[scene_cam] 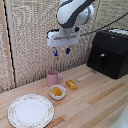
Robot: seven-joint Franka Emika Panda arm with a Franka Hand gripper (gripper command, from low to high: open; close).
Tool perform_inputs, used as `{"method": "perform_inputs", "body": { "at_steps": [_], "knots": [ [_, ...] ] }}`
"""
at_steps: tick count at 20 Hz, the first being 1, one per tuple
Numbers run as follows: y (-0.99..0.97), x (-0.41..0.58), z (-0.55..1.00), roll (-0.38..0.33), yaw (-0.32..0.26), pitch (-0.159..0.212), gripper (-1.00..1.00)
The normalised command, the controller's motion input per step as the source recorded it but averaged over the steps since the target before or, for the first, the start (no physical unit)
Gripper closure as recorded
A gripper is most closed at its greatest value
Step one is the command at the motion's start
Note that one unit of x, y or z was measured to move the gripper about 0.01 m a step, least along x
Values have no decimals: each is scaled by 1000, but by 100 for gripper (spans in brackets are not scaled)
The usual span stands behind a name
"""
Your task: Please go towards the air fryer and gently seize its handle using your gripper. Slowly reveal the interior of the air fryer by pulling the handle outward. Head to the bowl filled with hot dogs and firmly but gently grasp it. Carefully place it inside the now-open air fryer.
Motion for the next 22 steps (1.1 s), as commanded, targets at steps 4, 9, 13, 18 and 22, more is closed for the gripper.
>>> {"method": "perform_inputs", "body": {
  "at_steps": [4,9,13,18,22],
  "knots": [
    [-21,30,0,-21,-375,0,-100],
    [-23,23,0,-17,-375,0,-100],
    [-47,44,0,-45,-375,0,-100],
    [-103,54,0,-144,-342,0,-100],
    [-124,44,0,-219,-291,0,-100]
  ]
}}
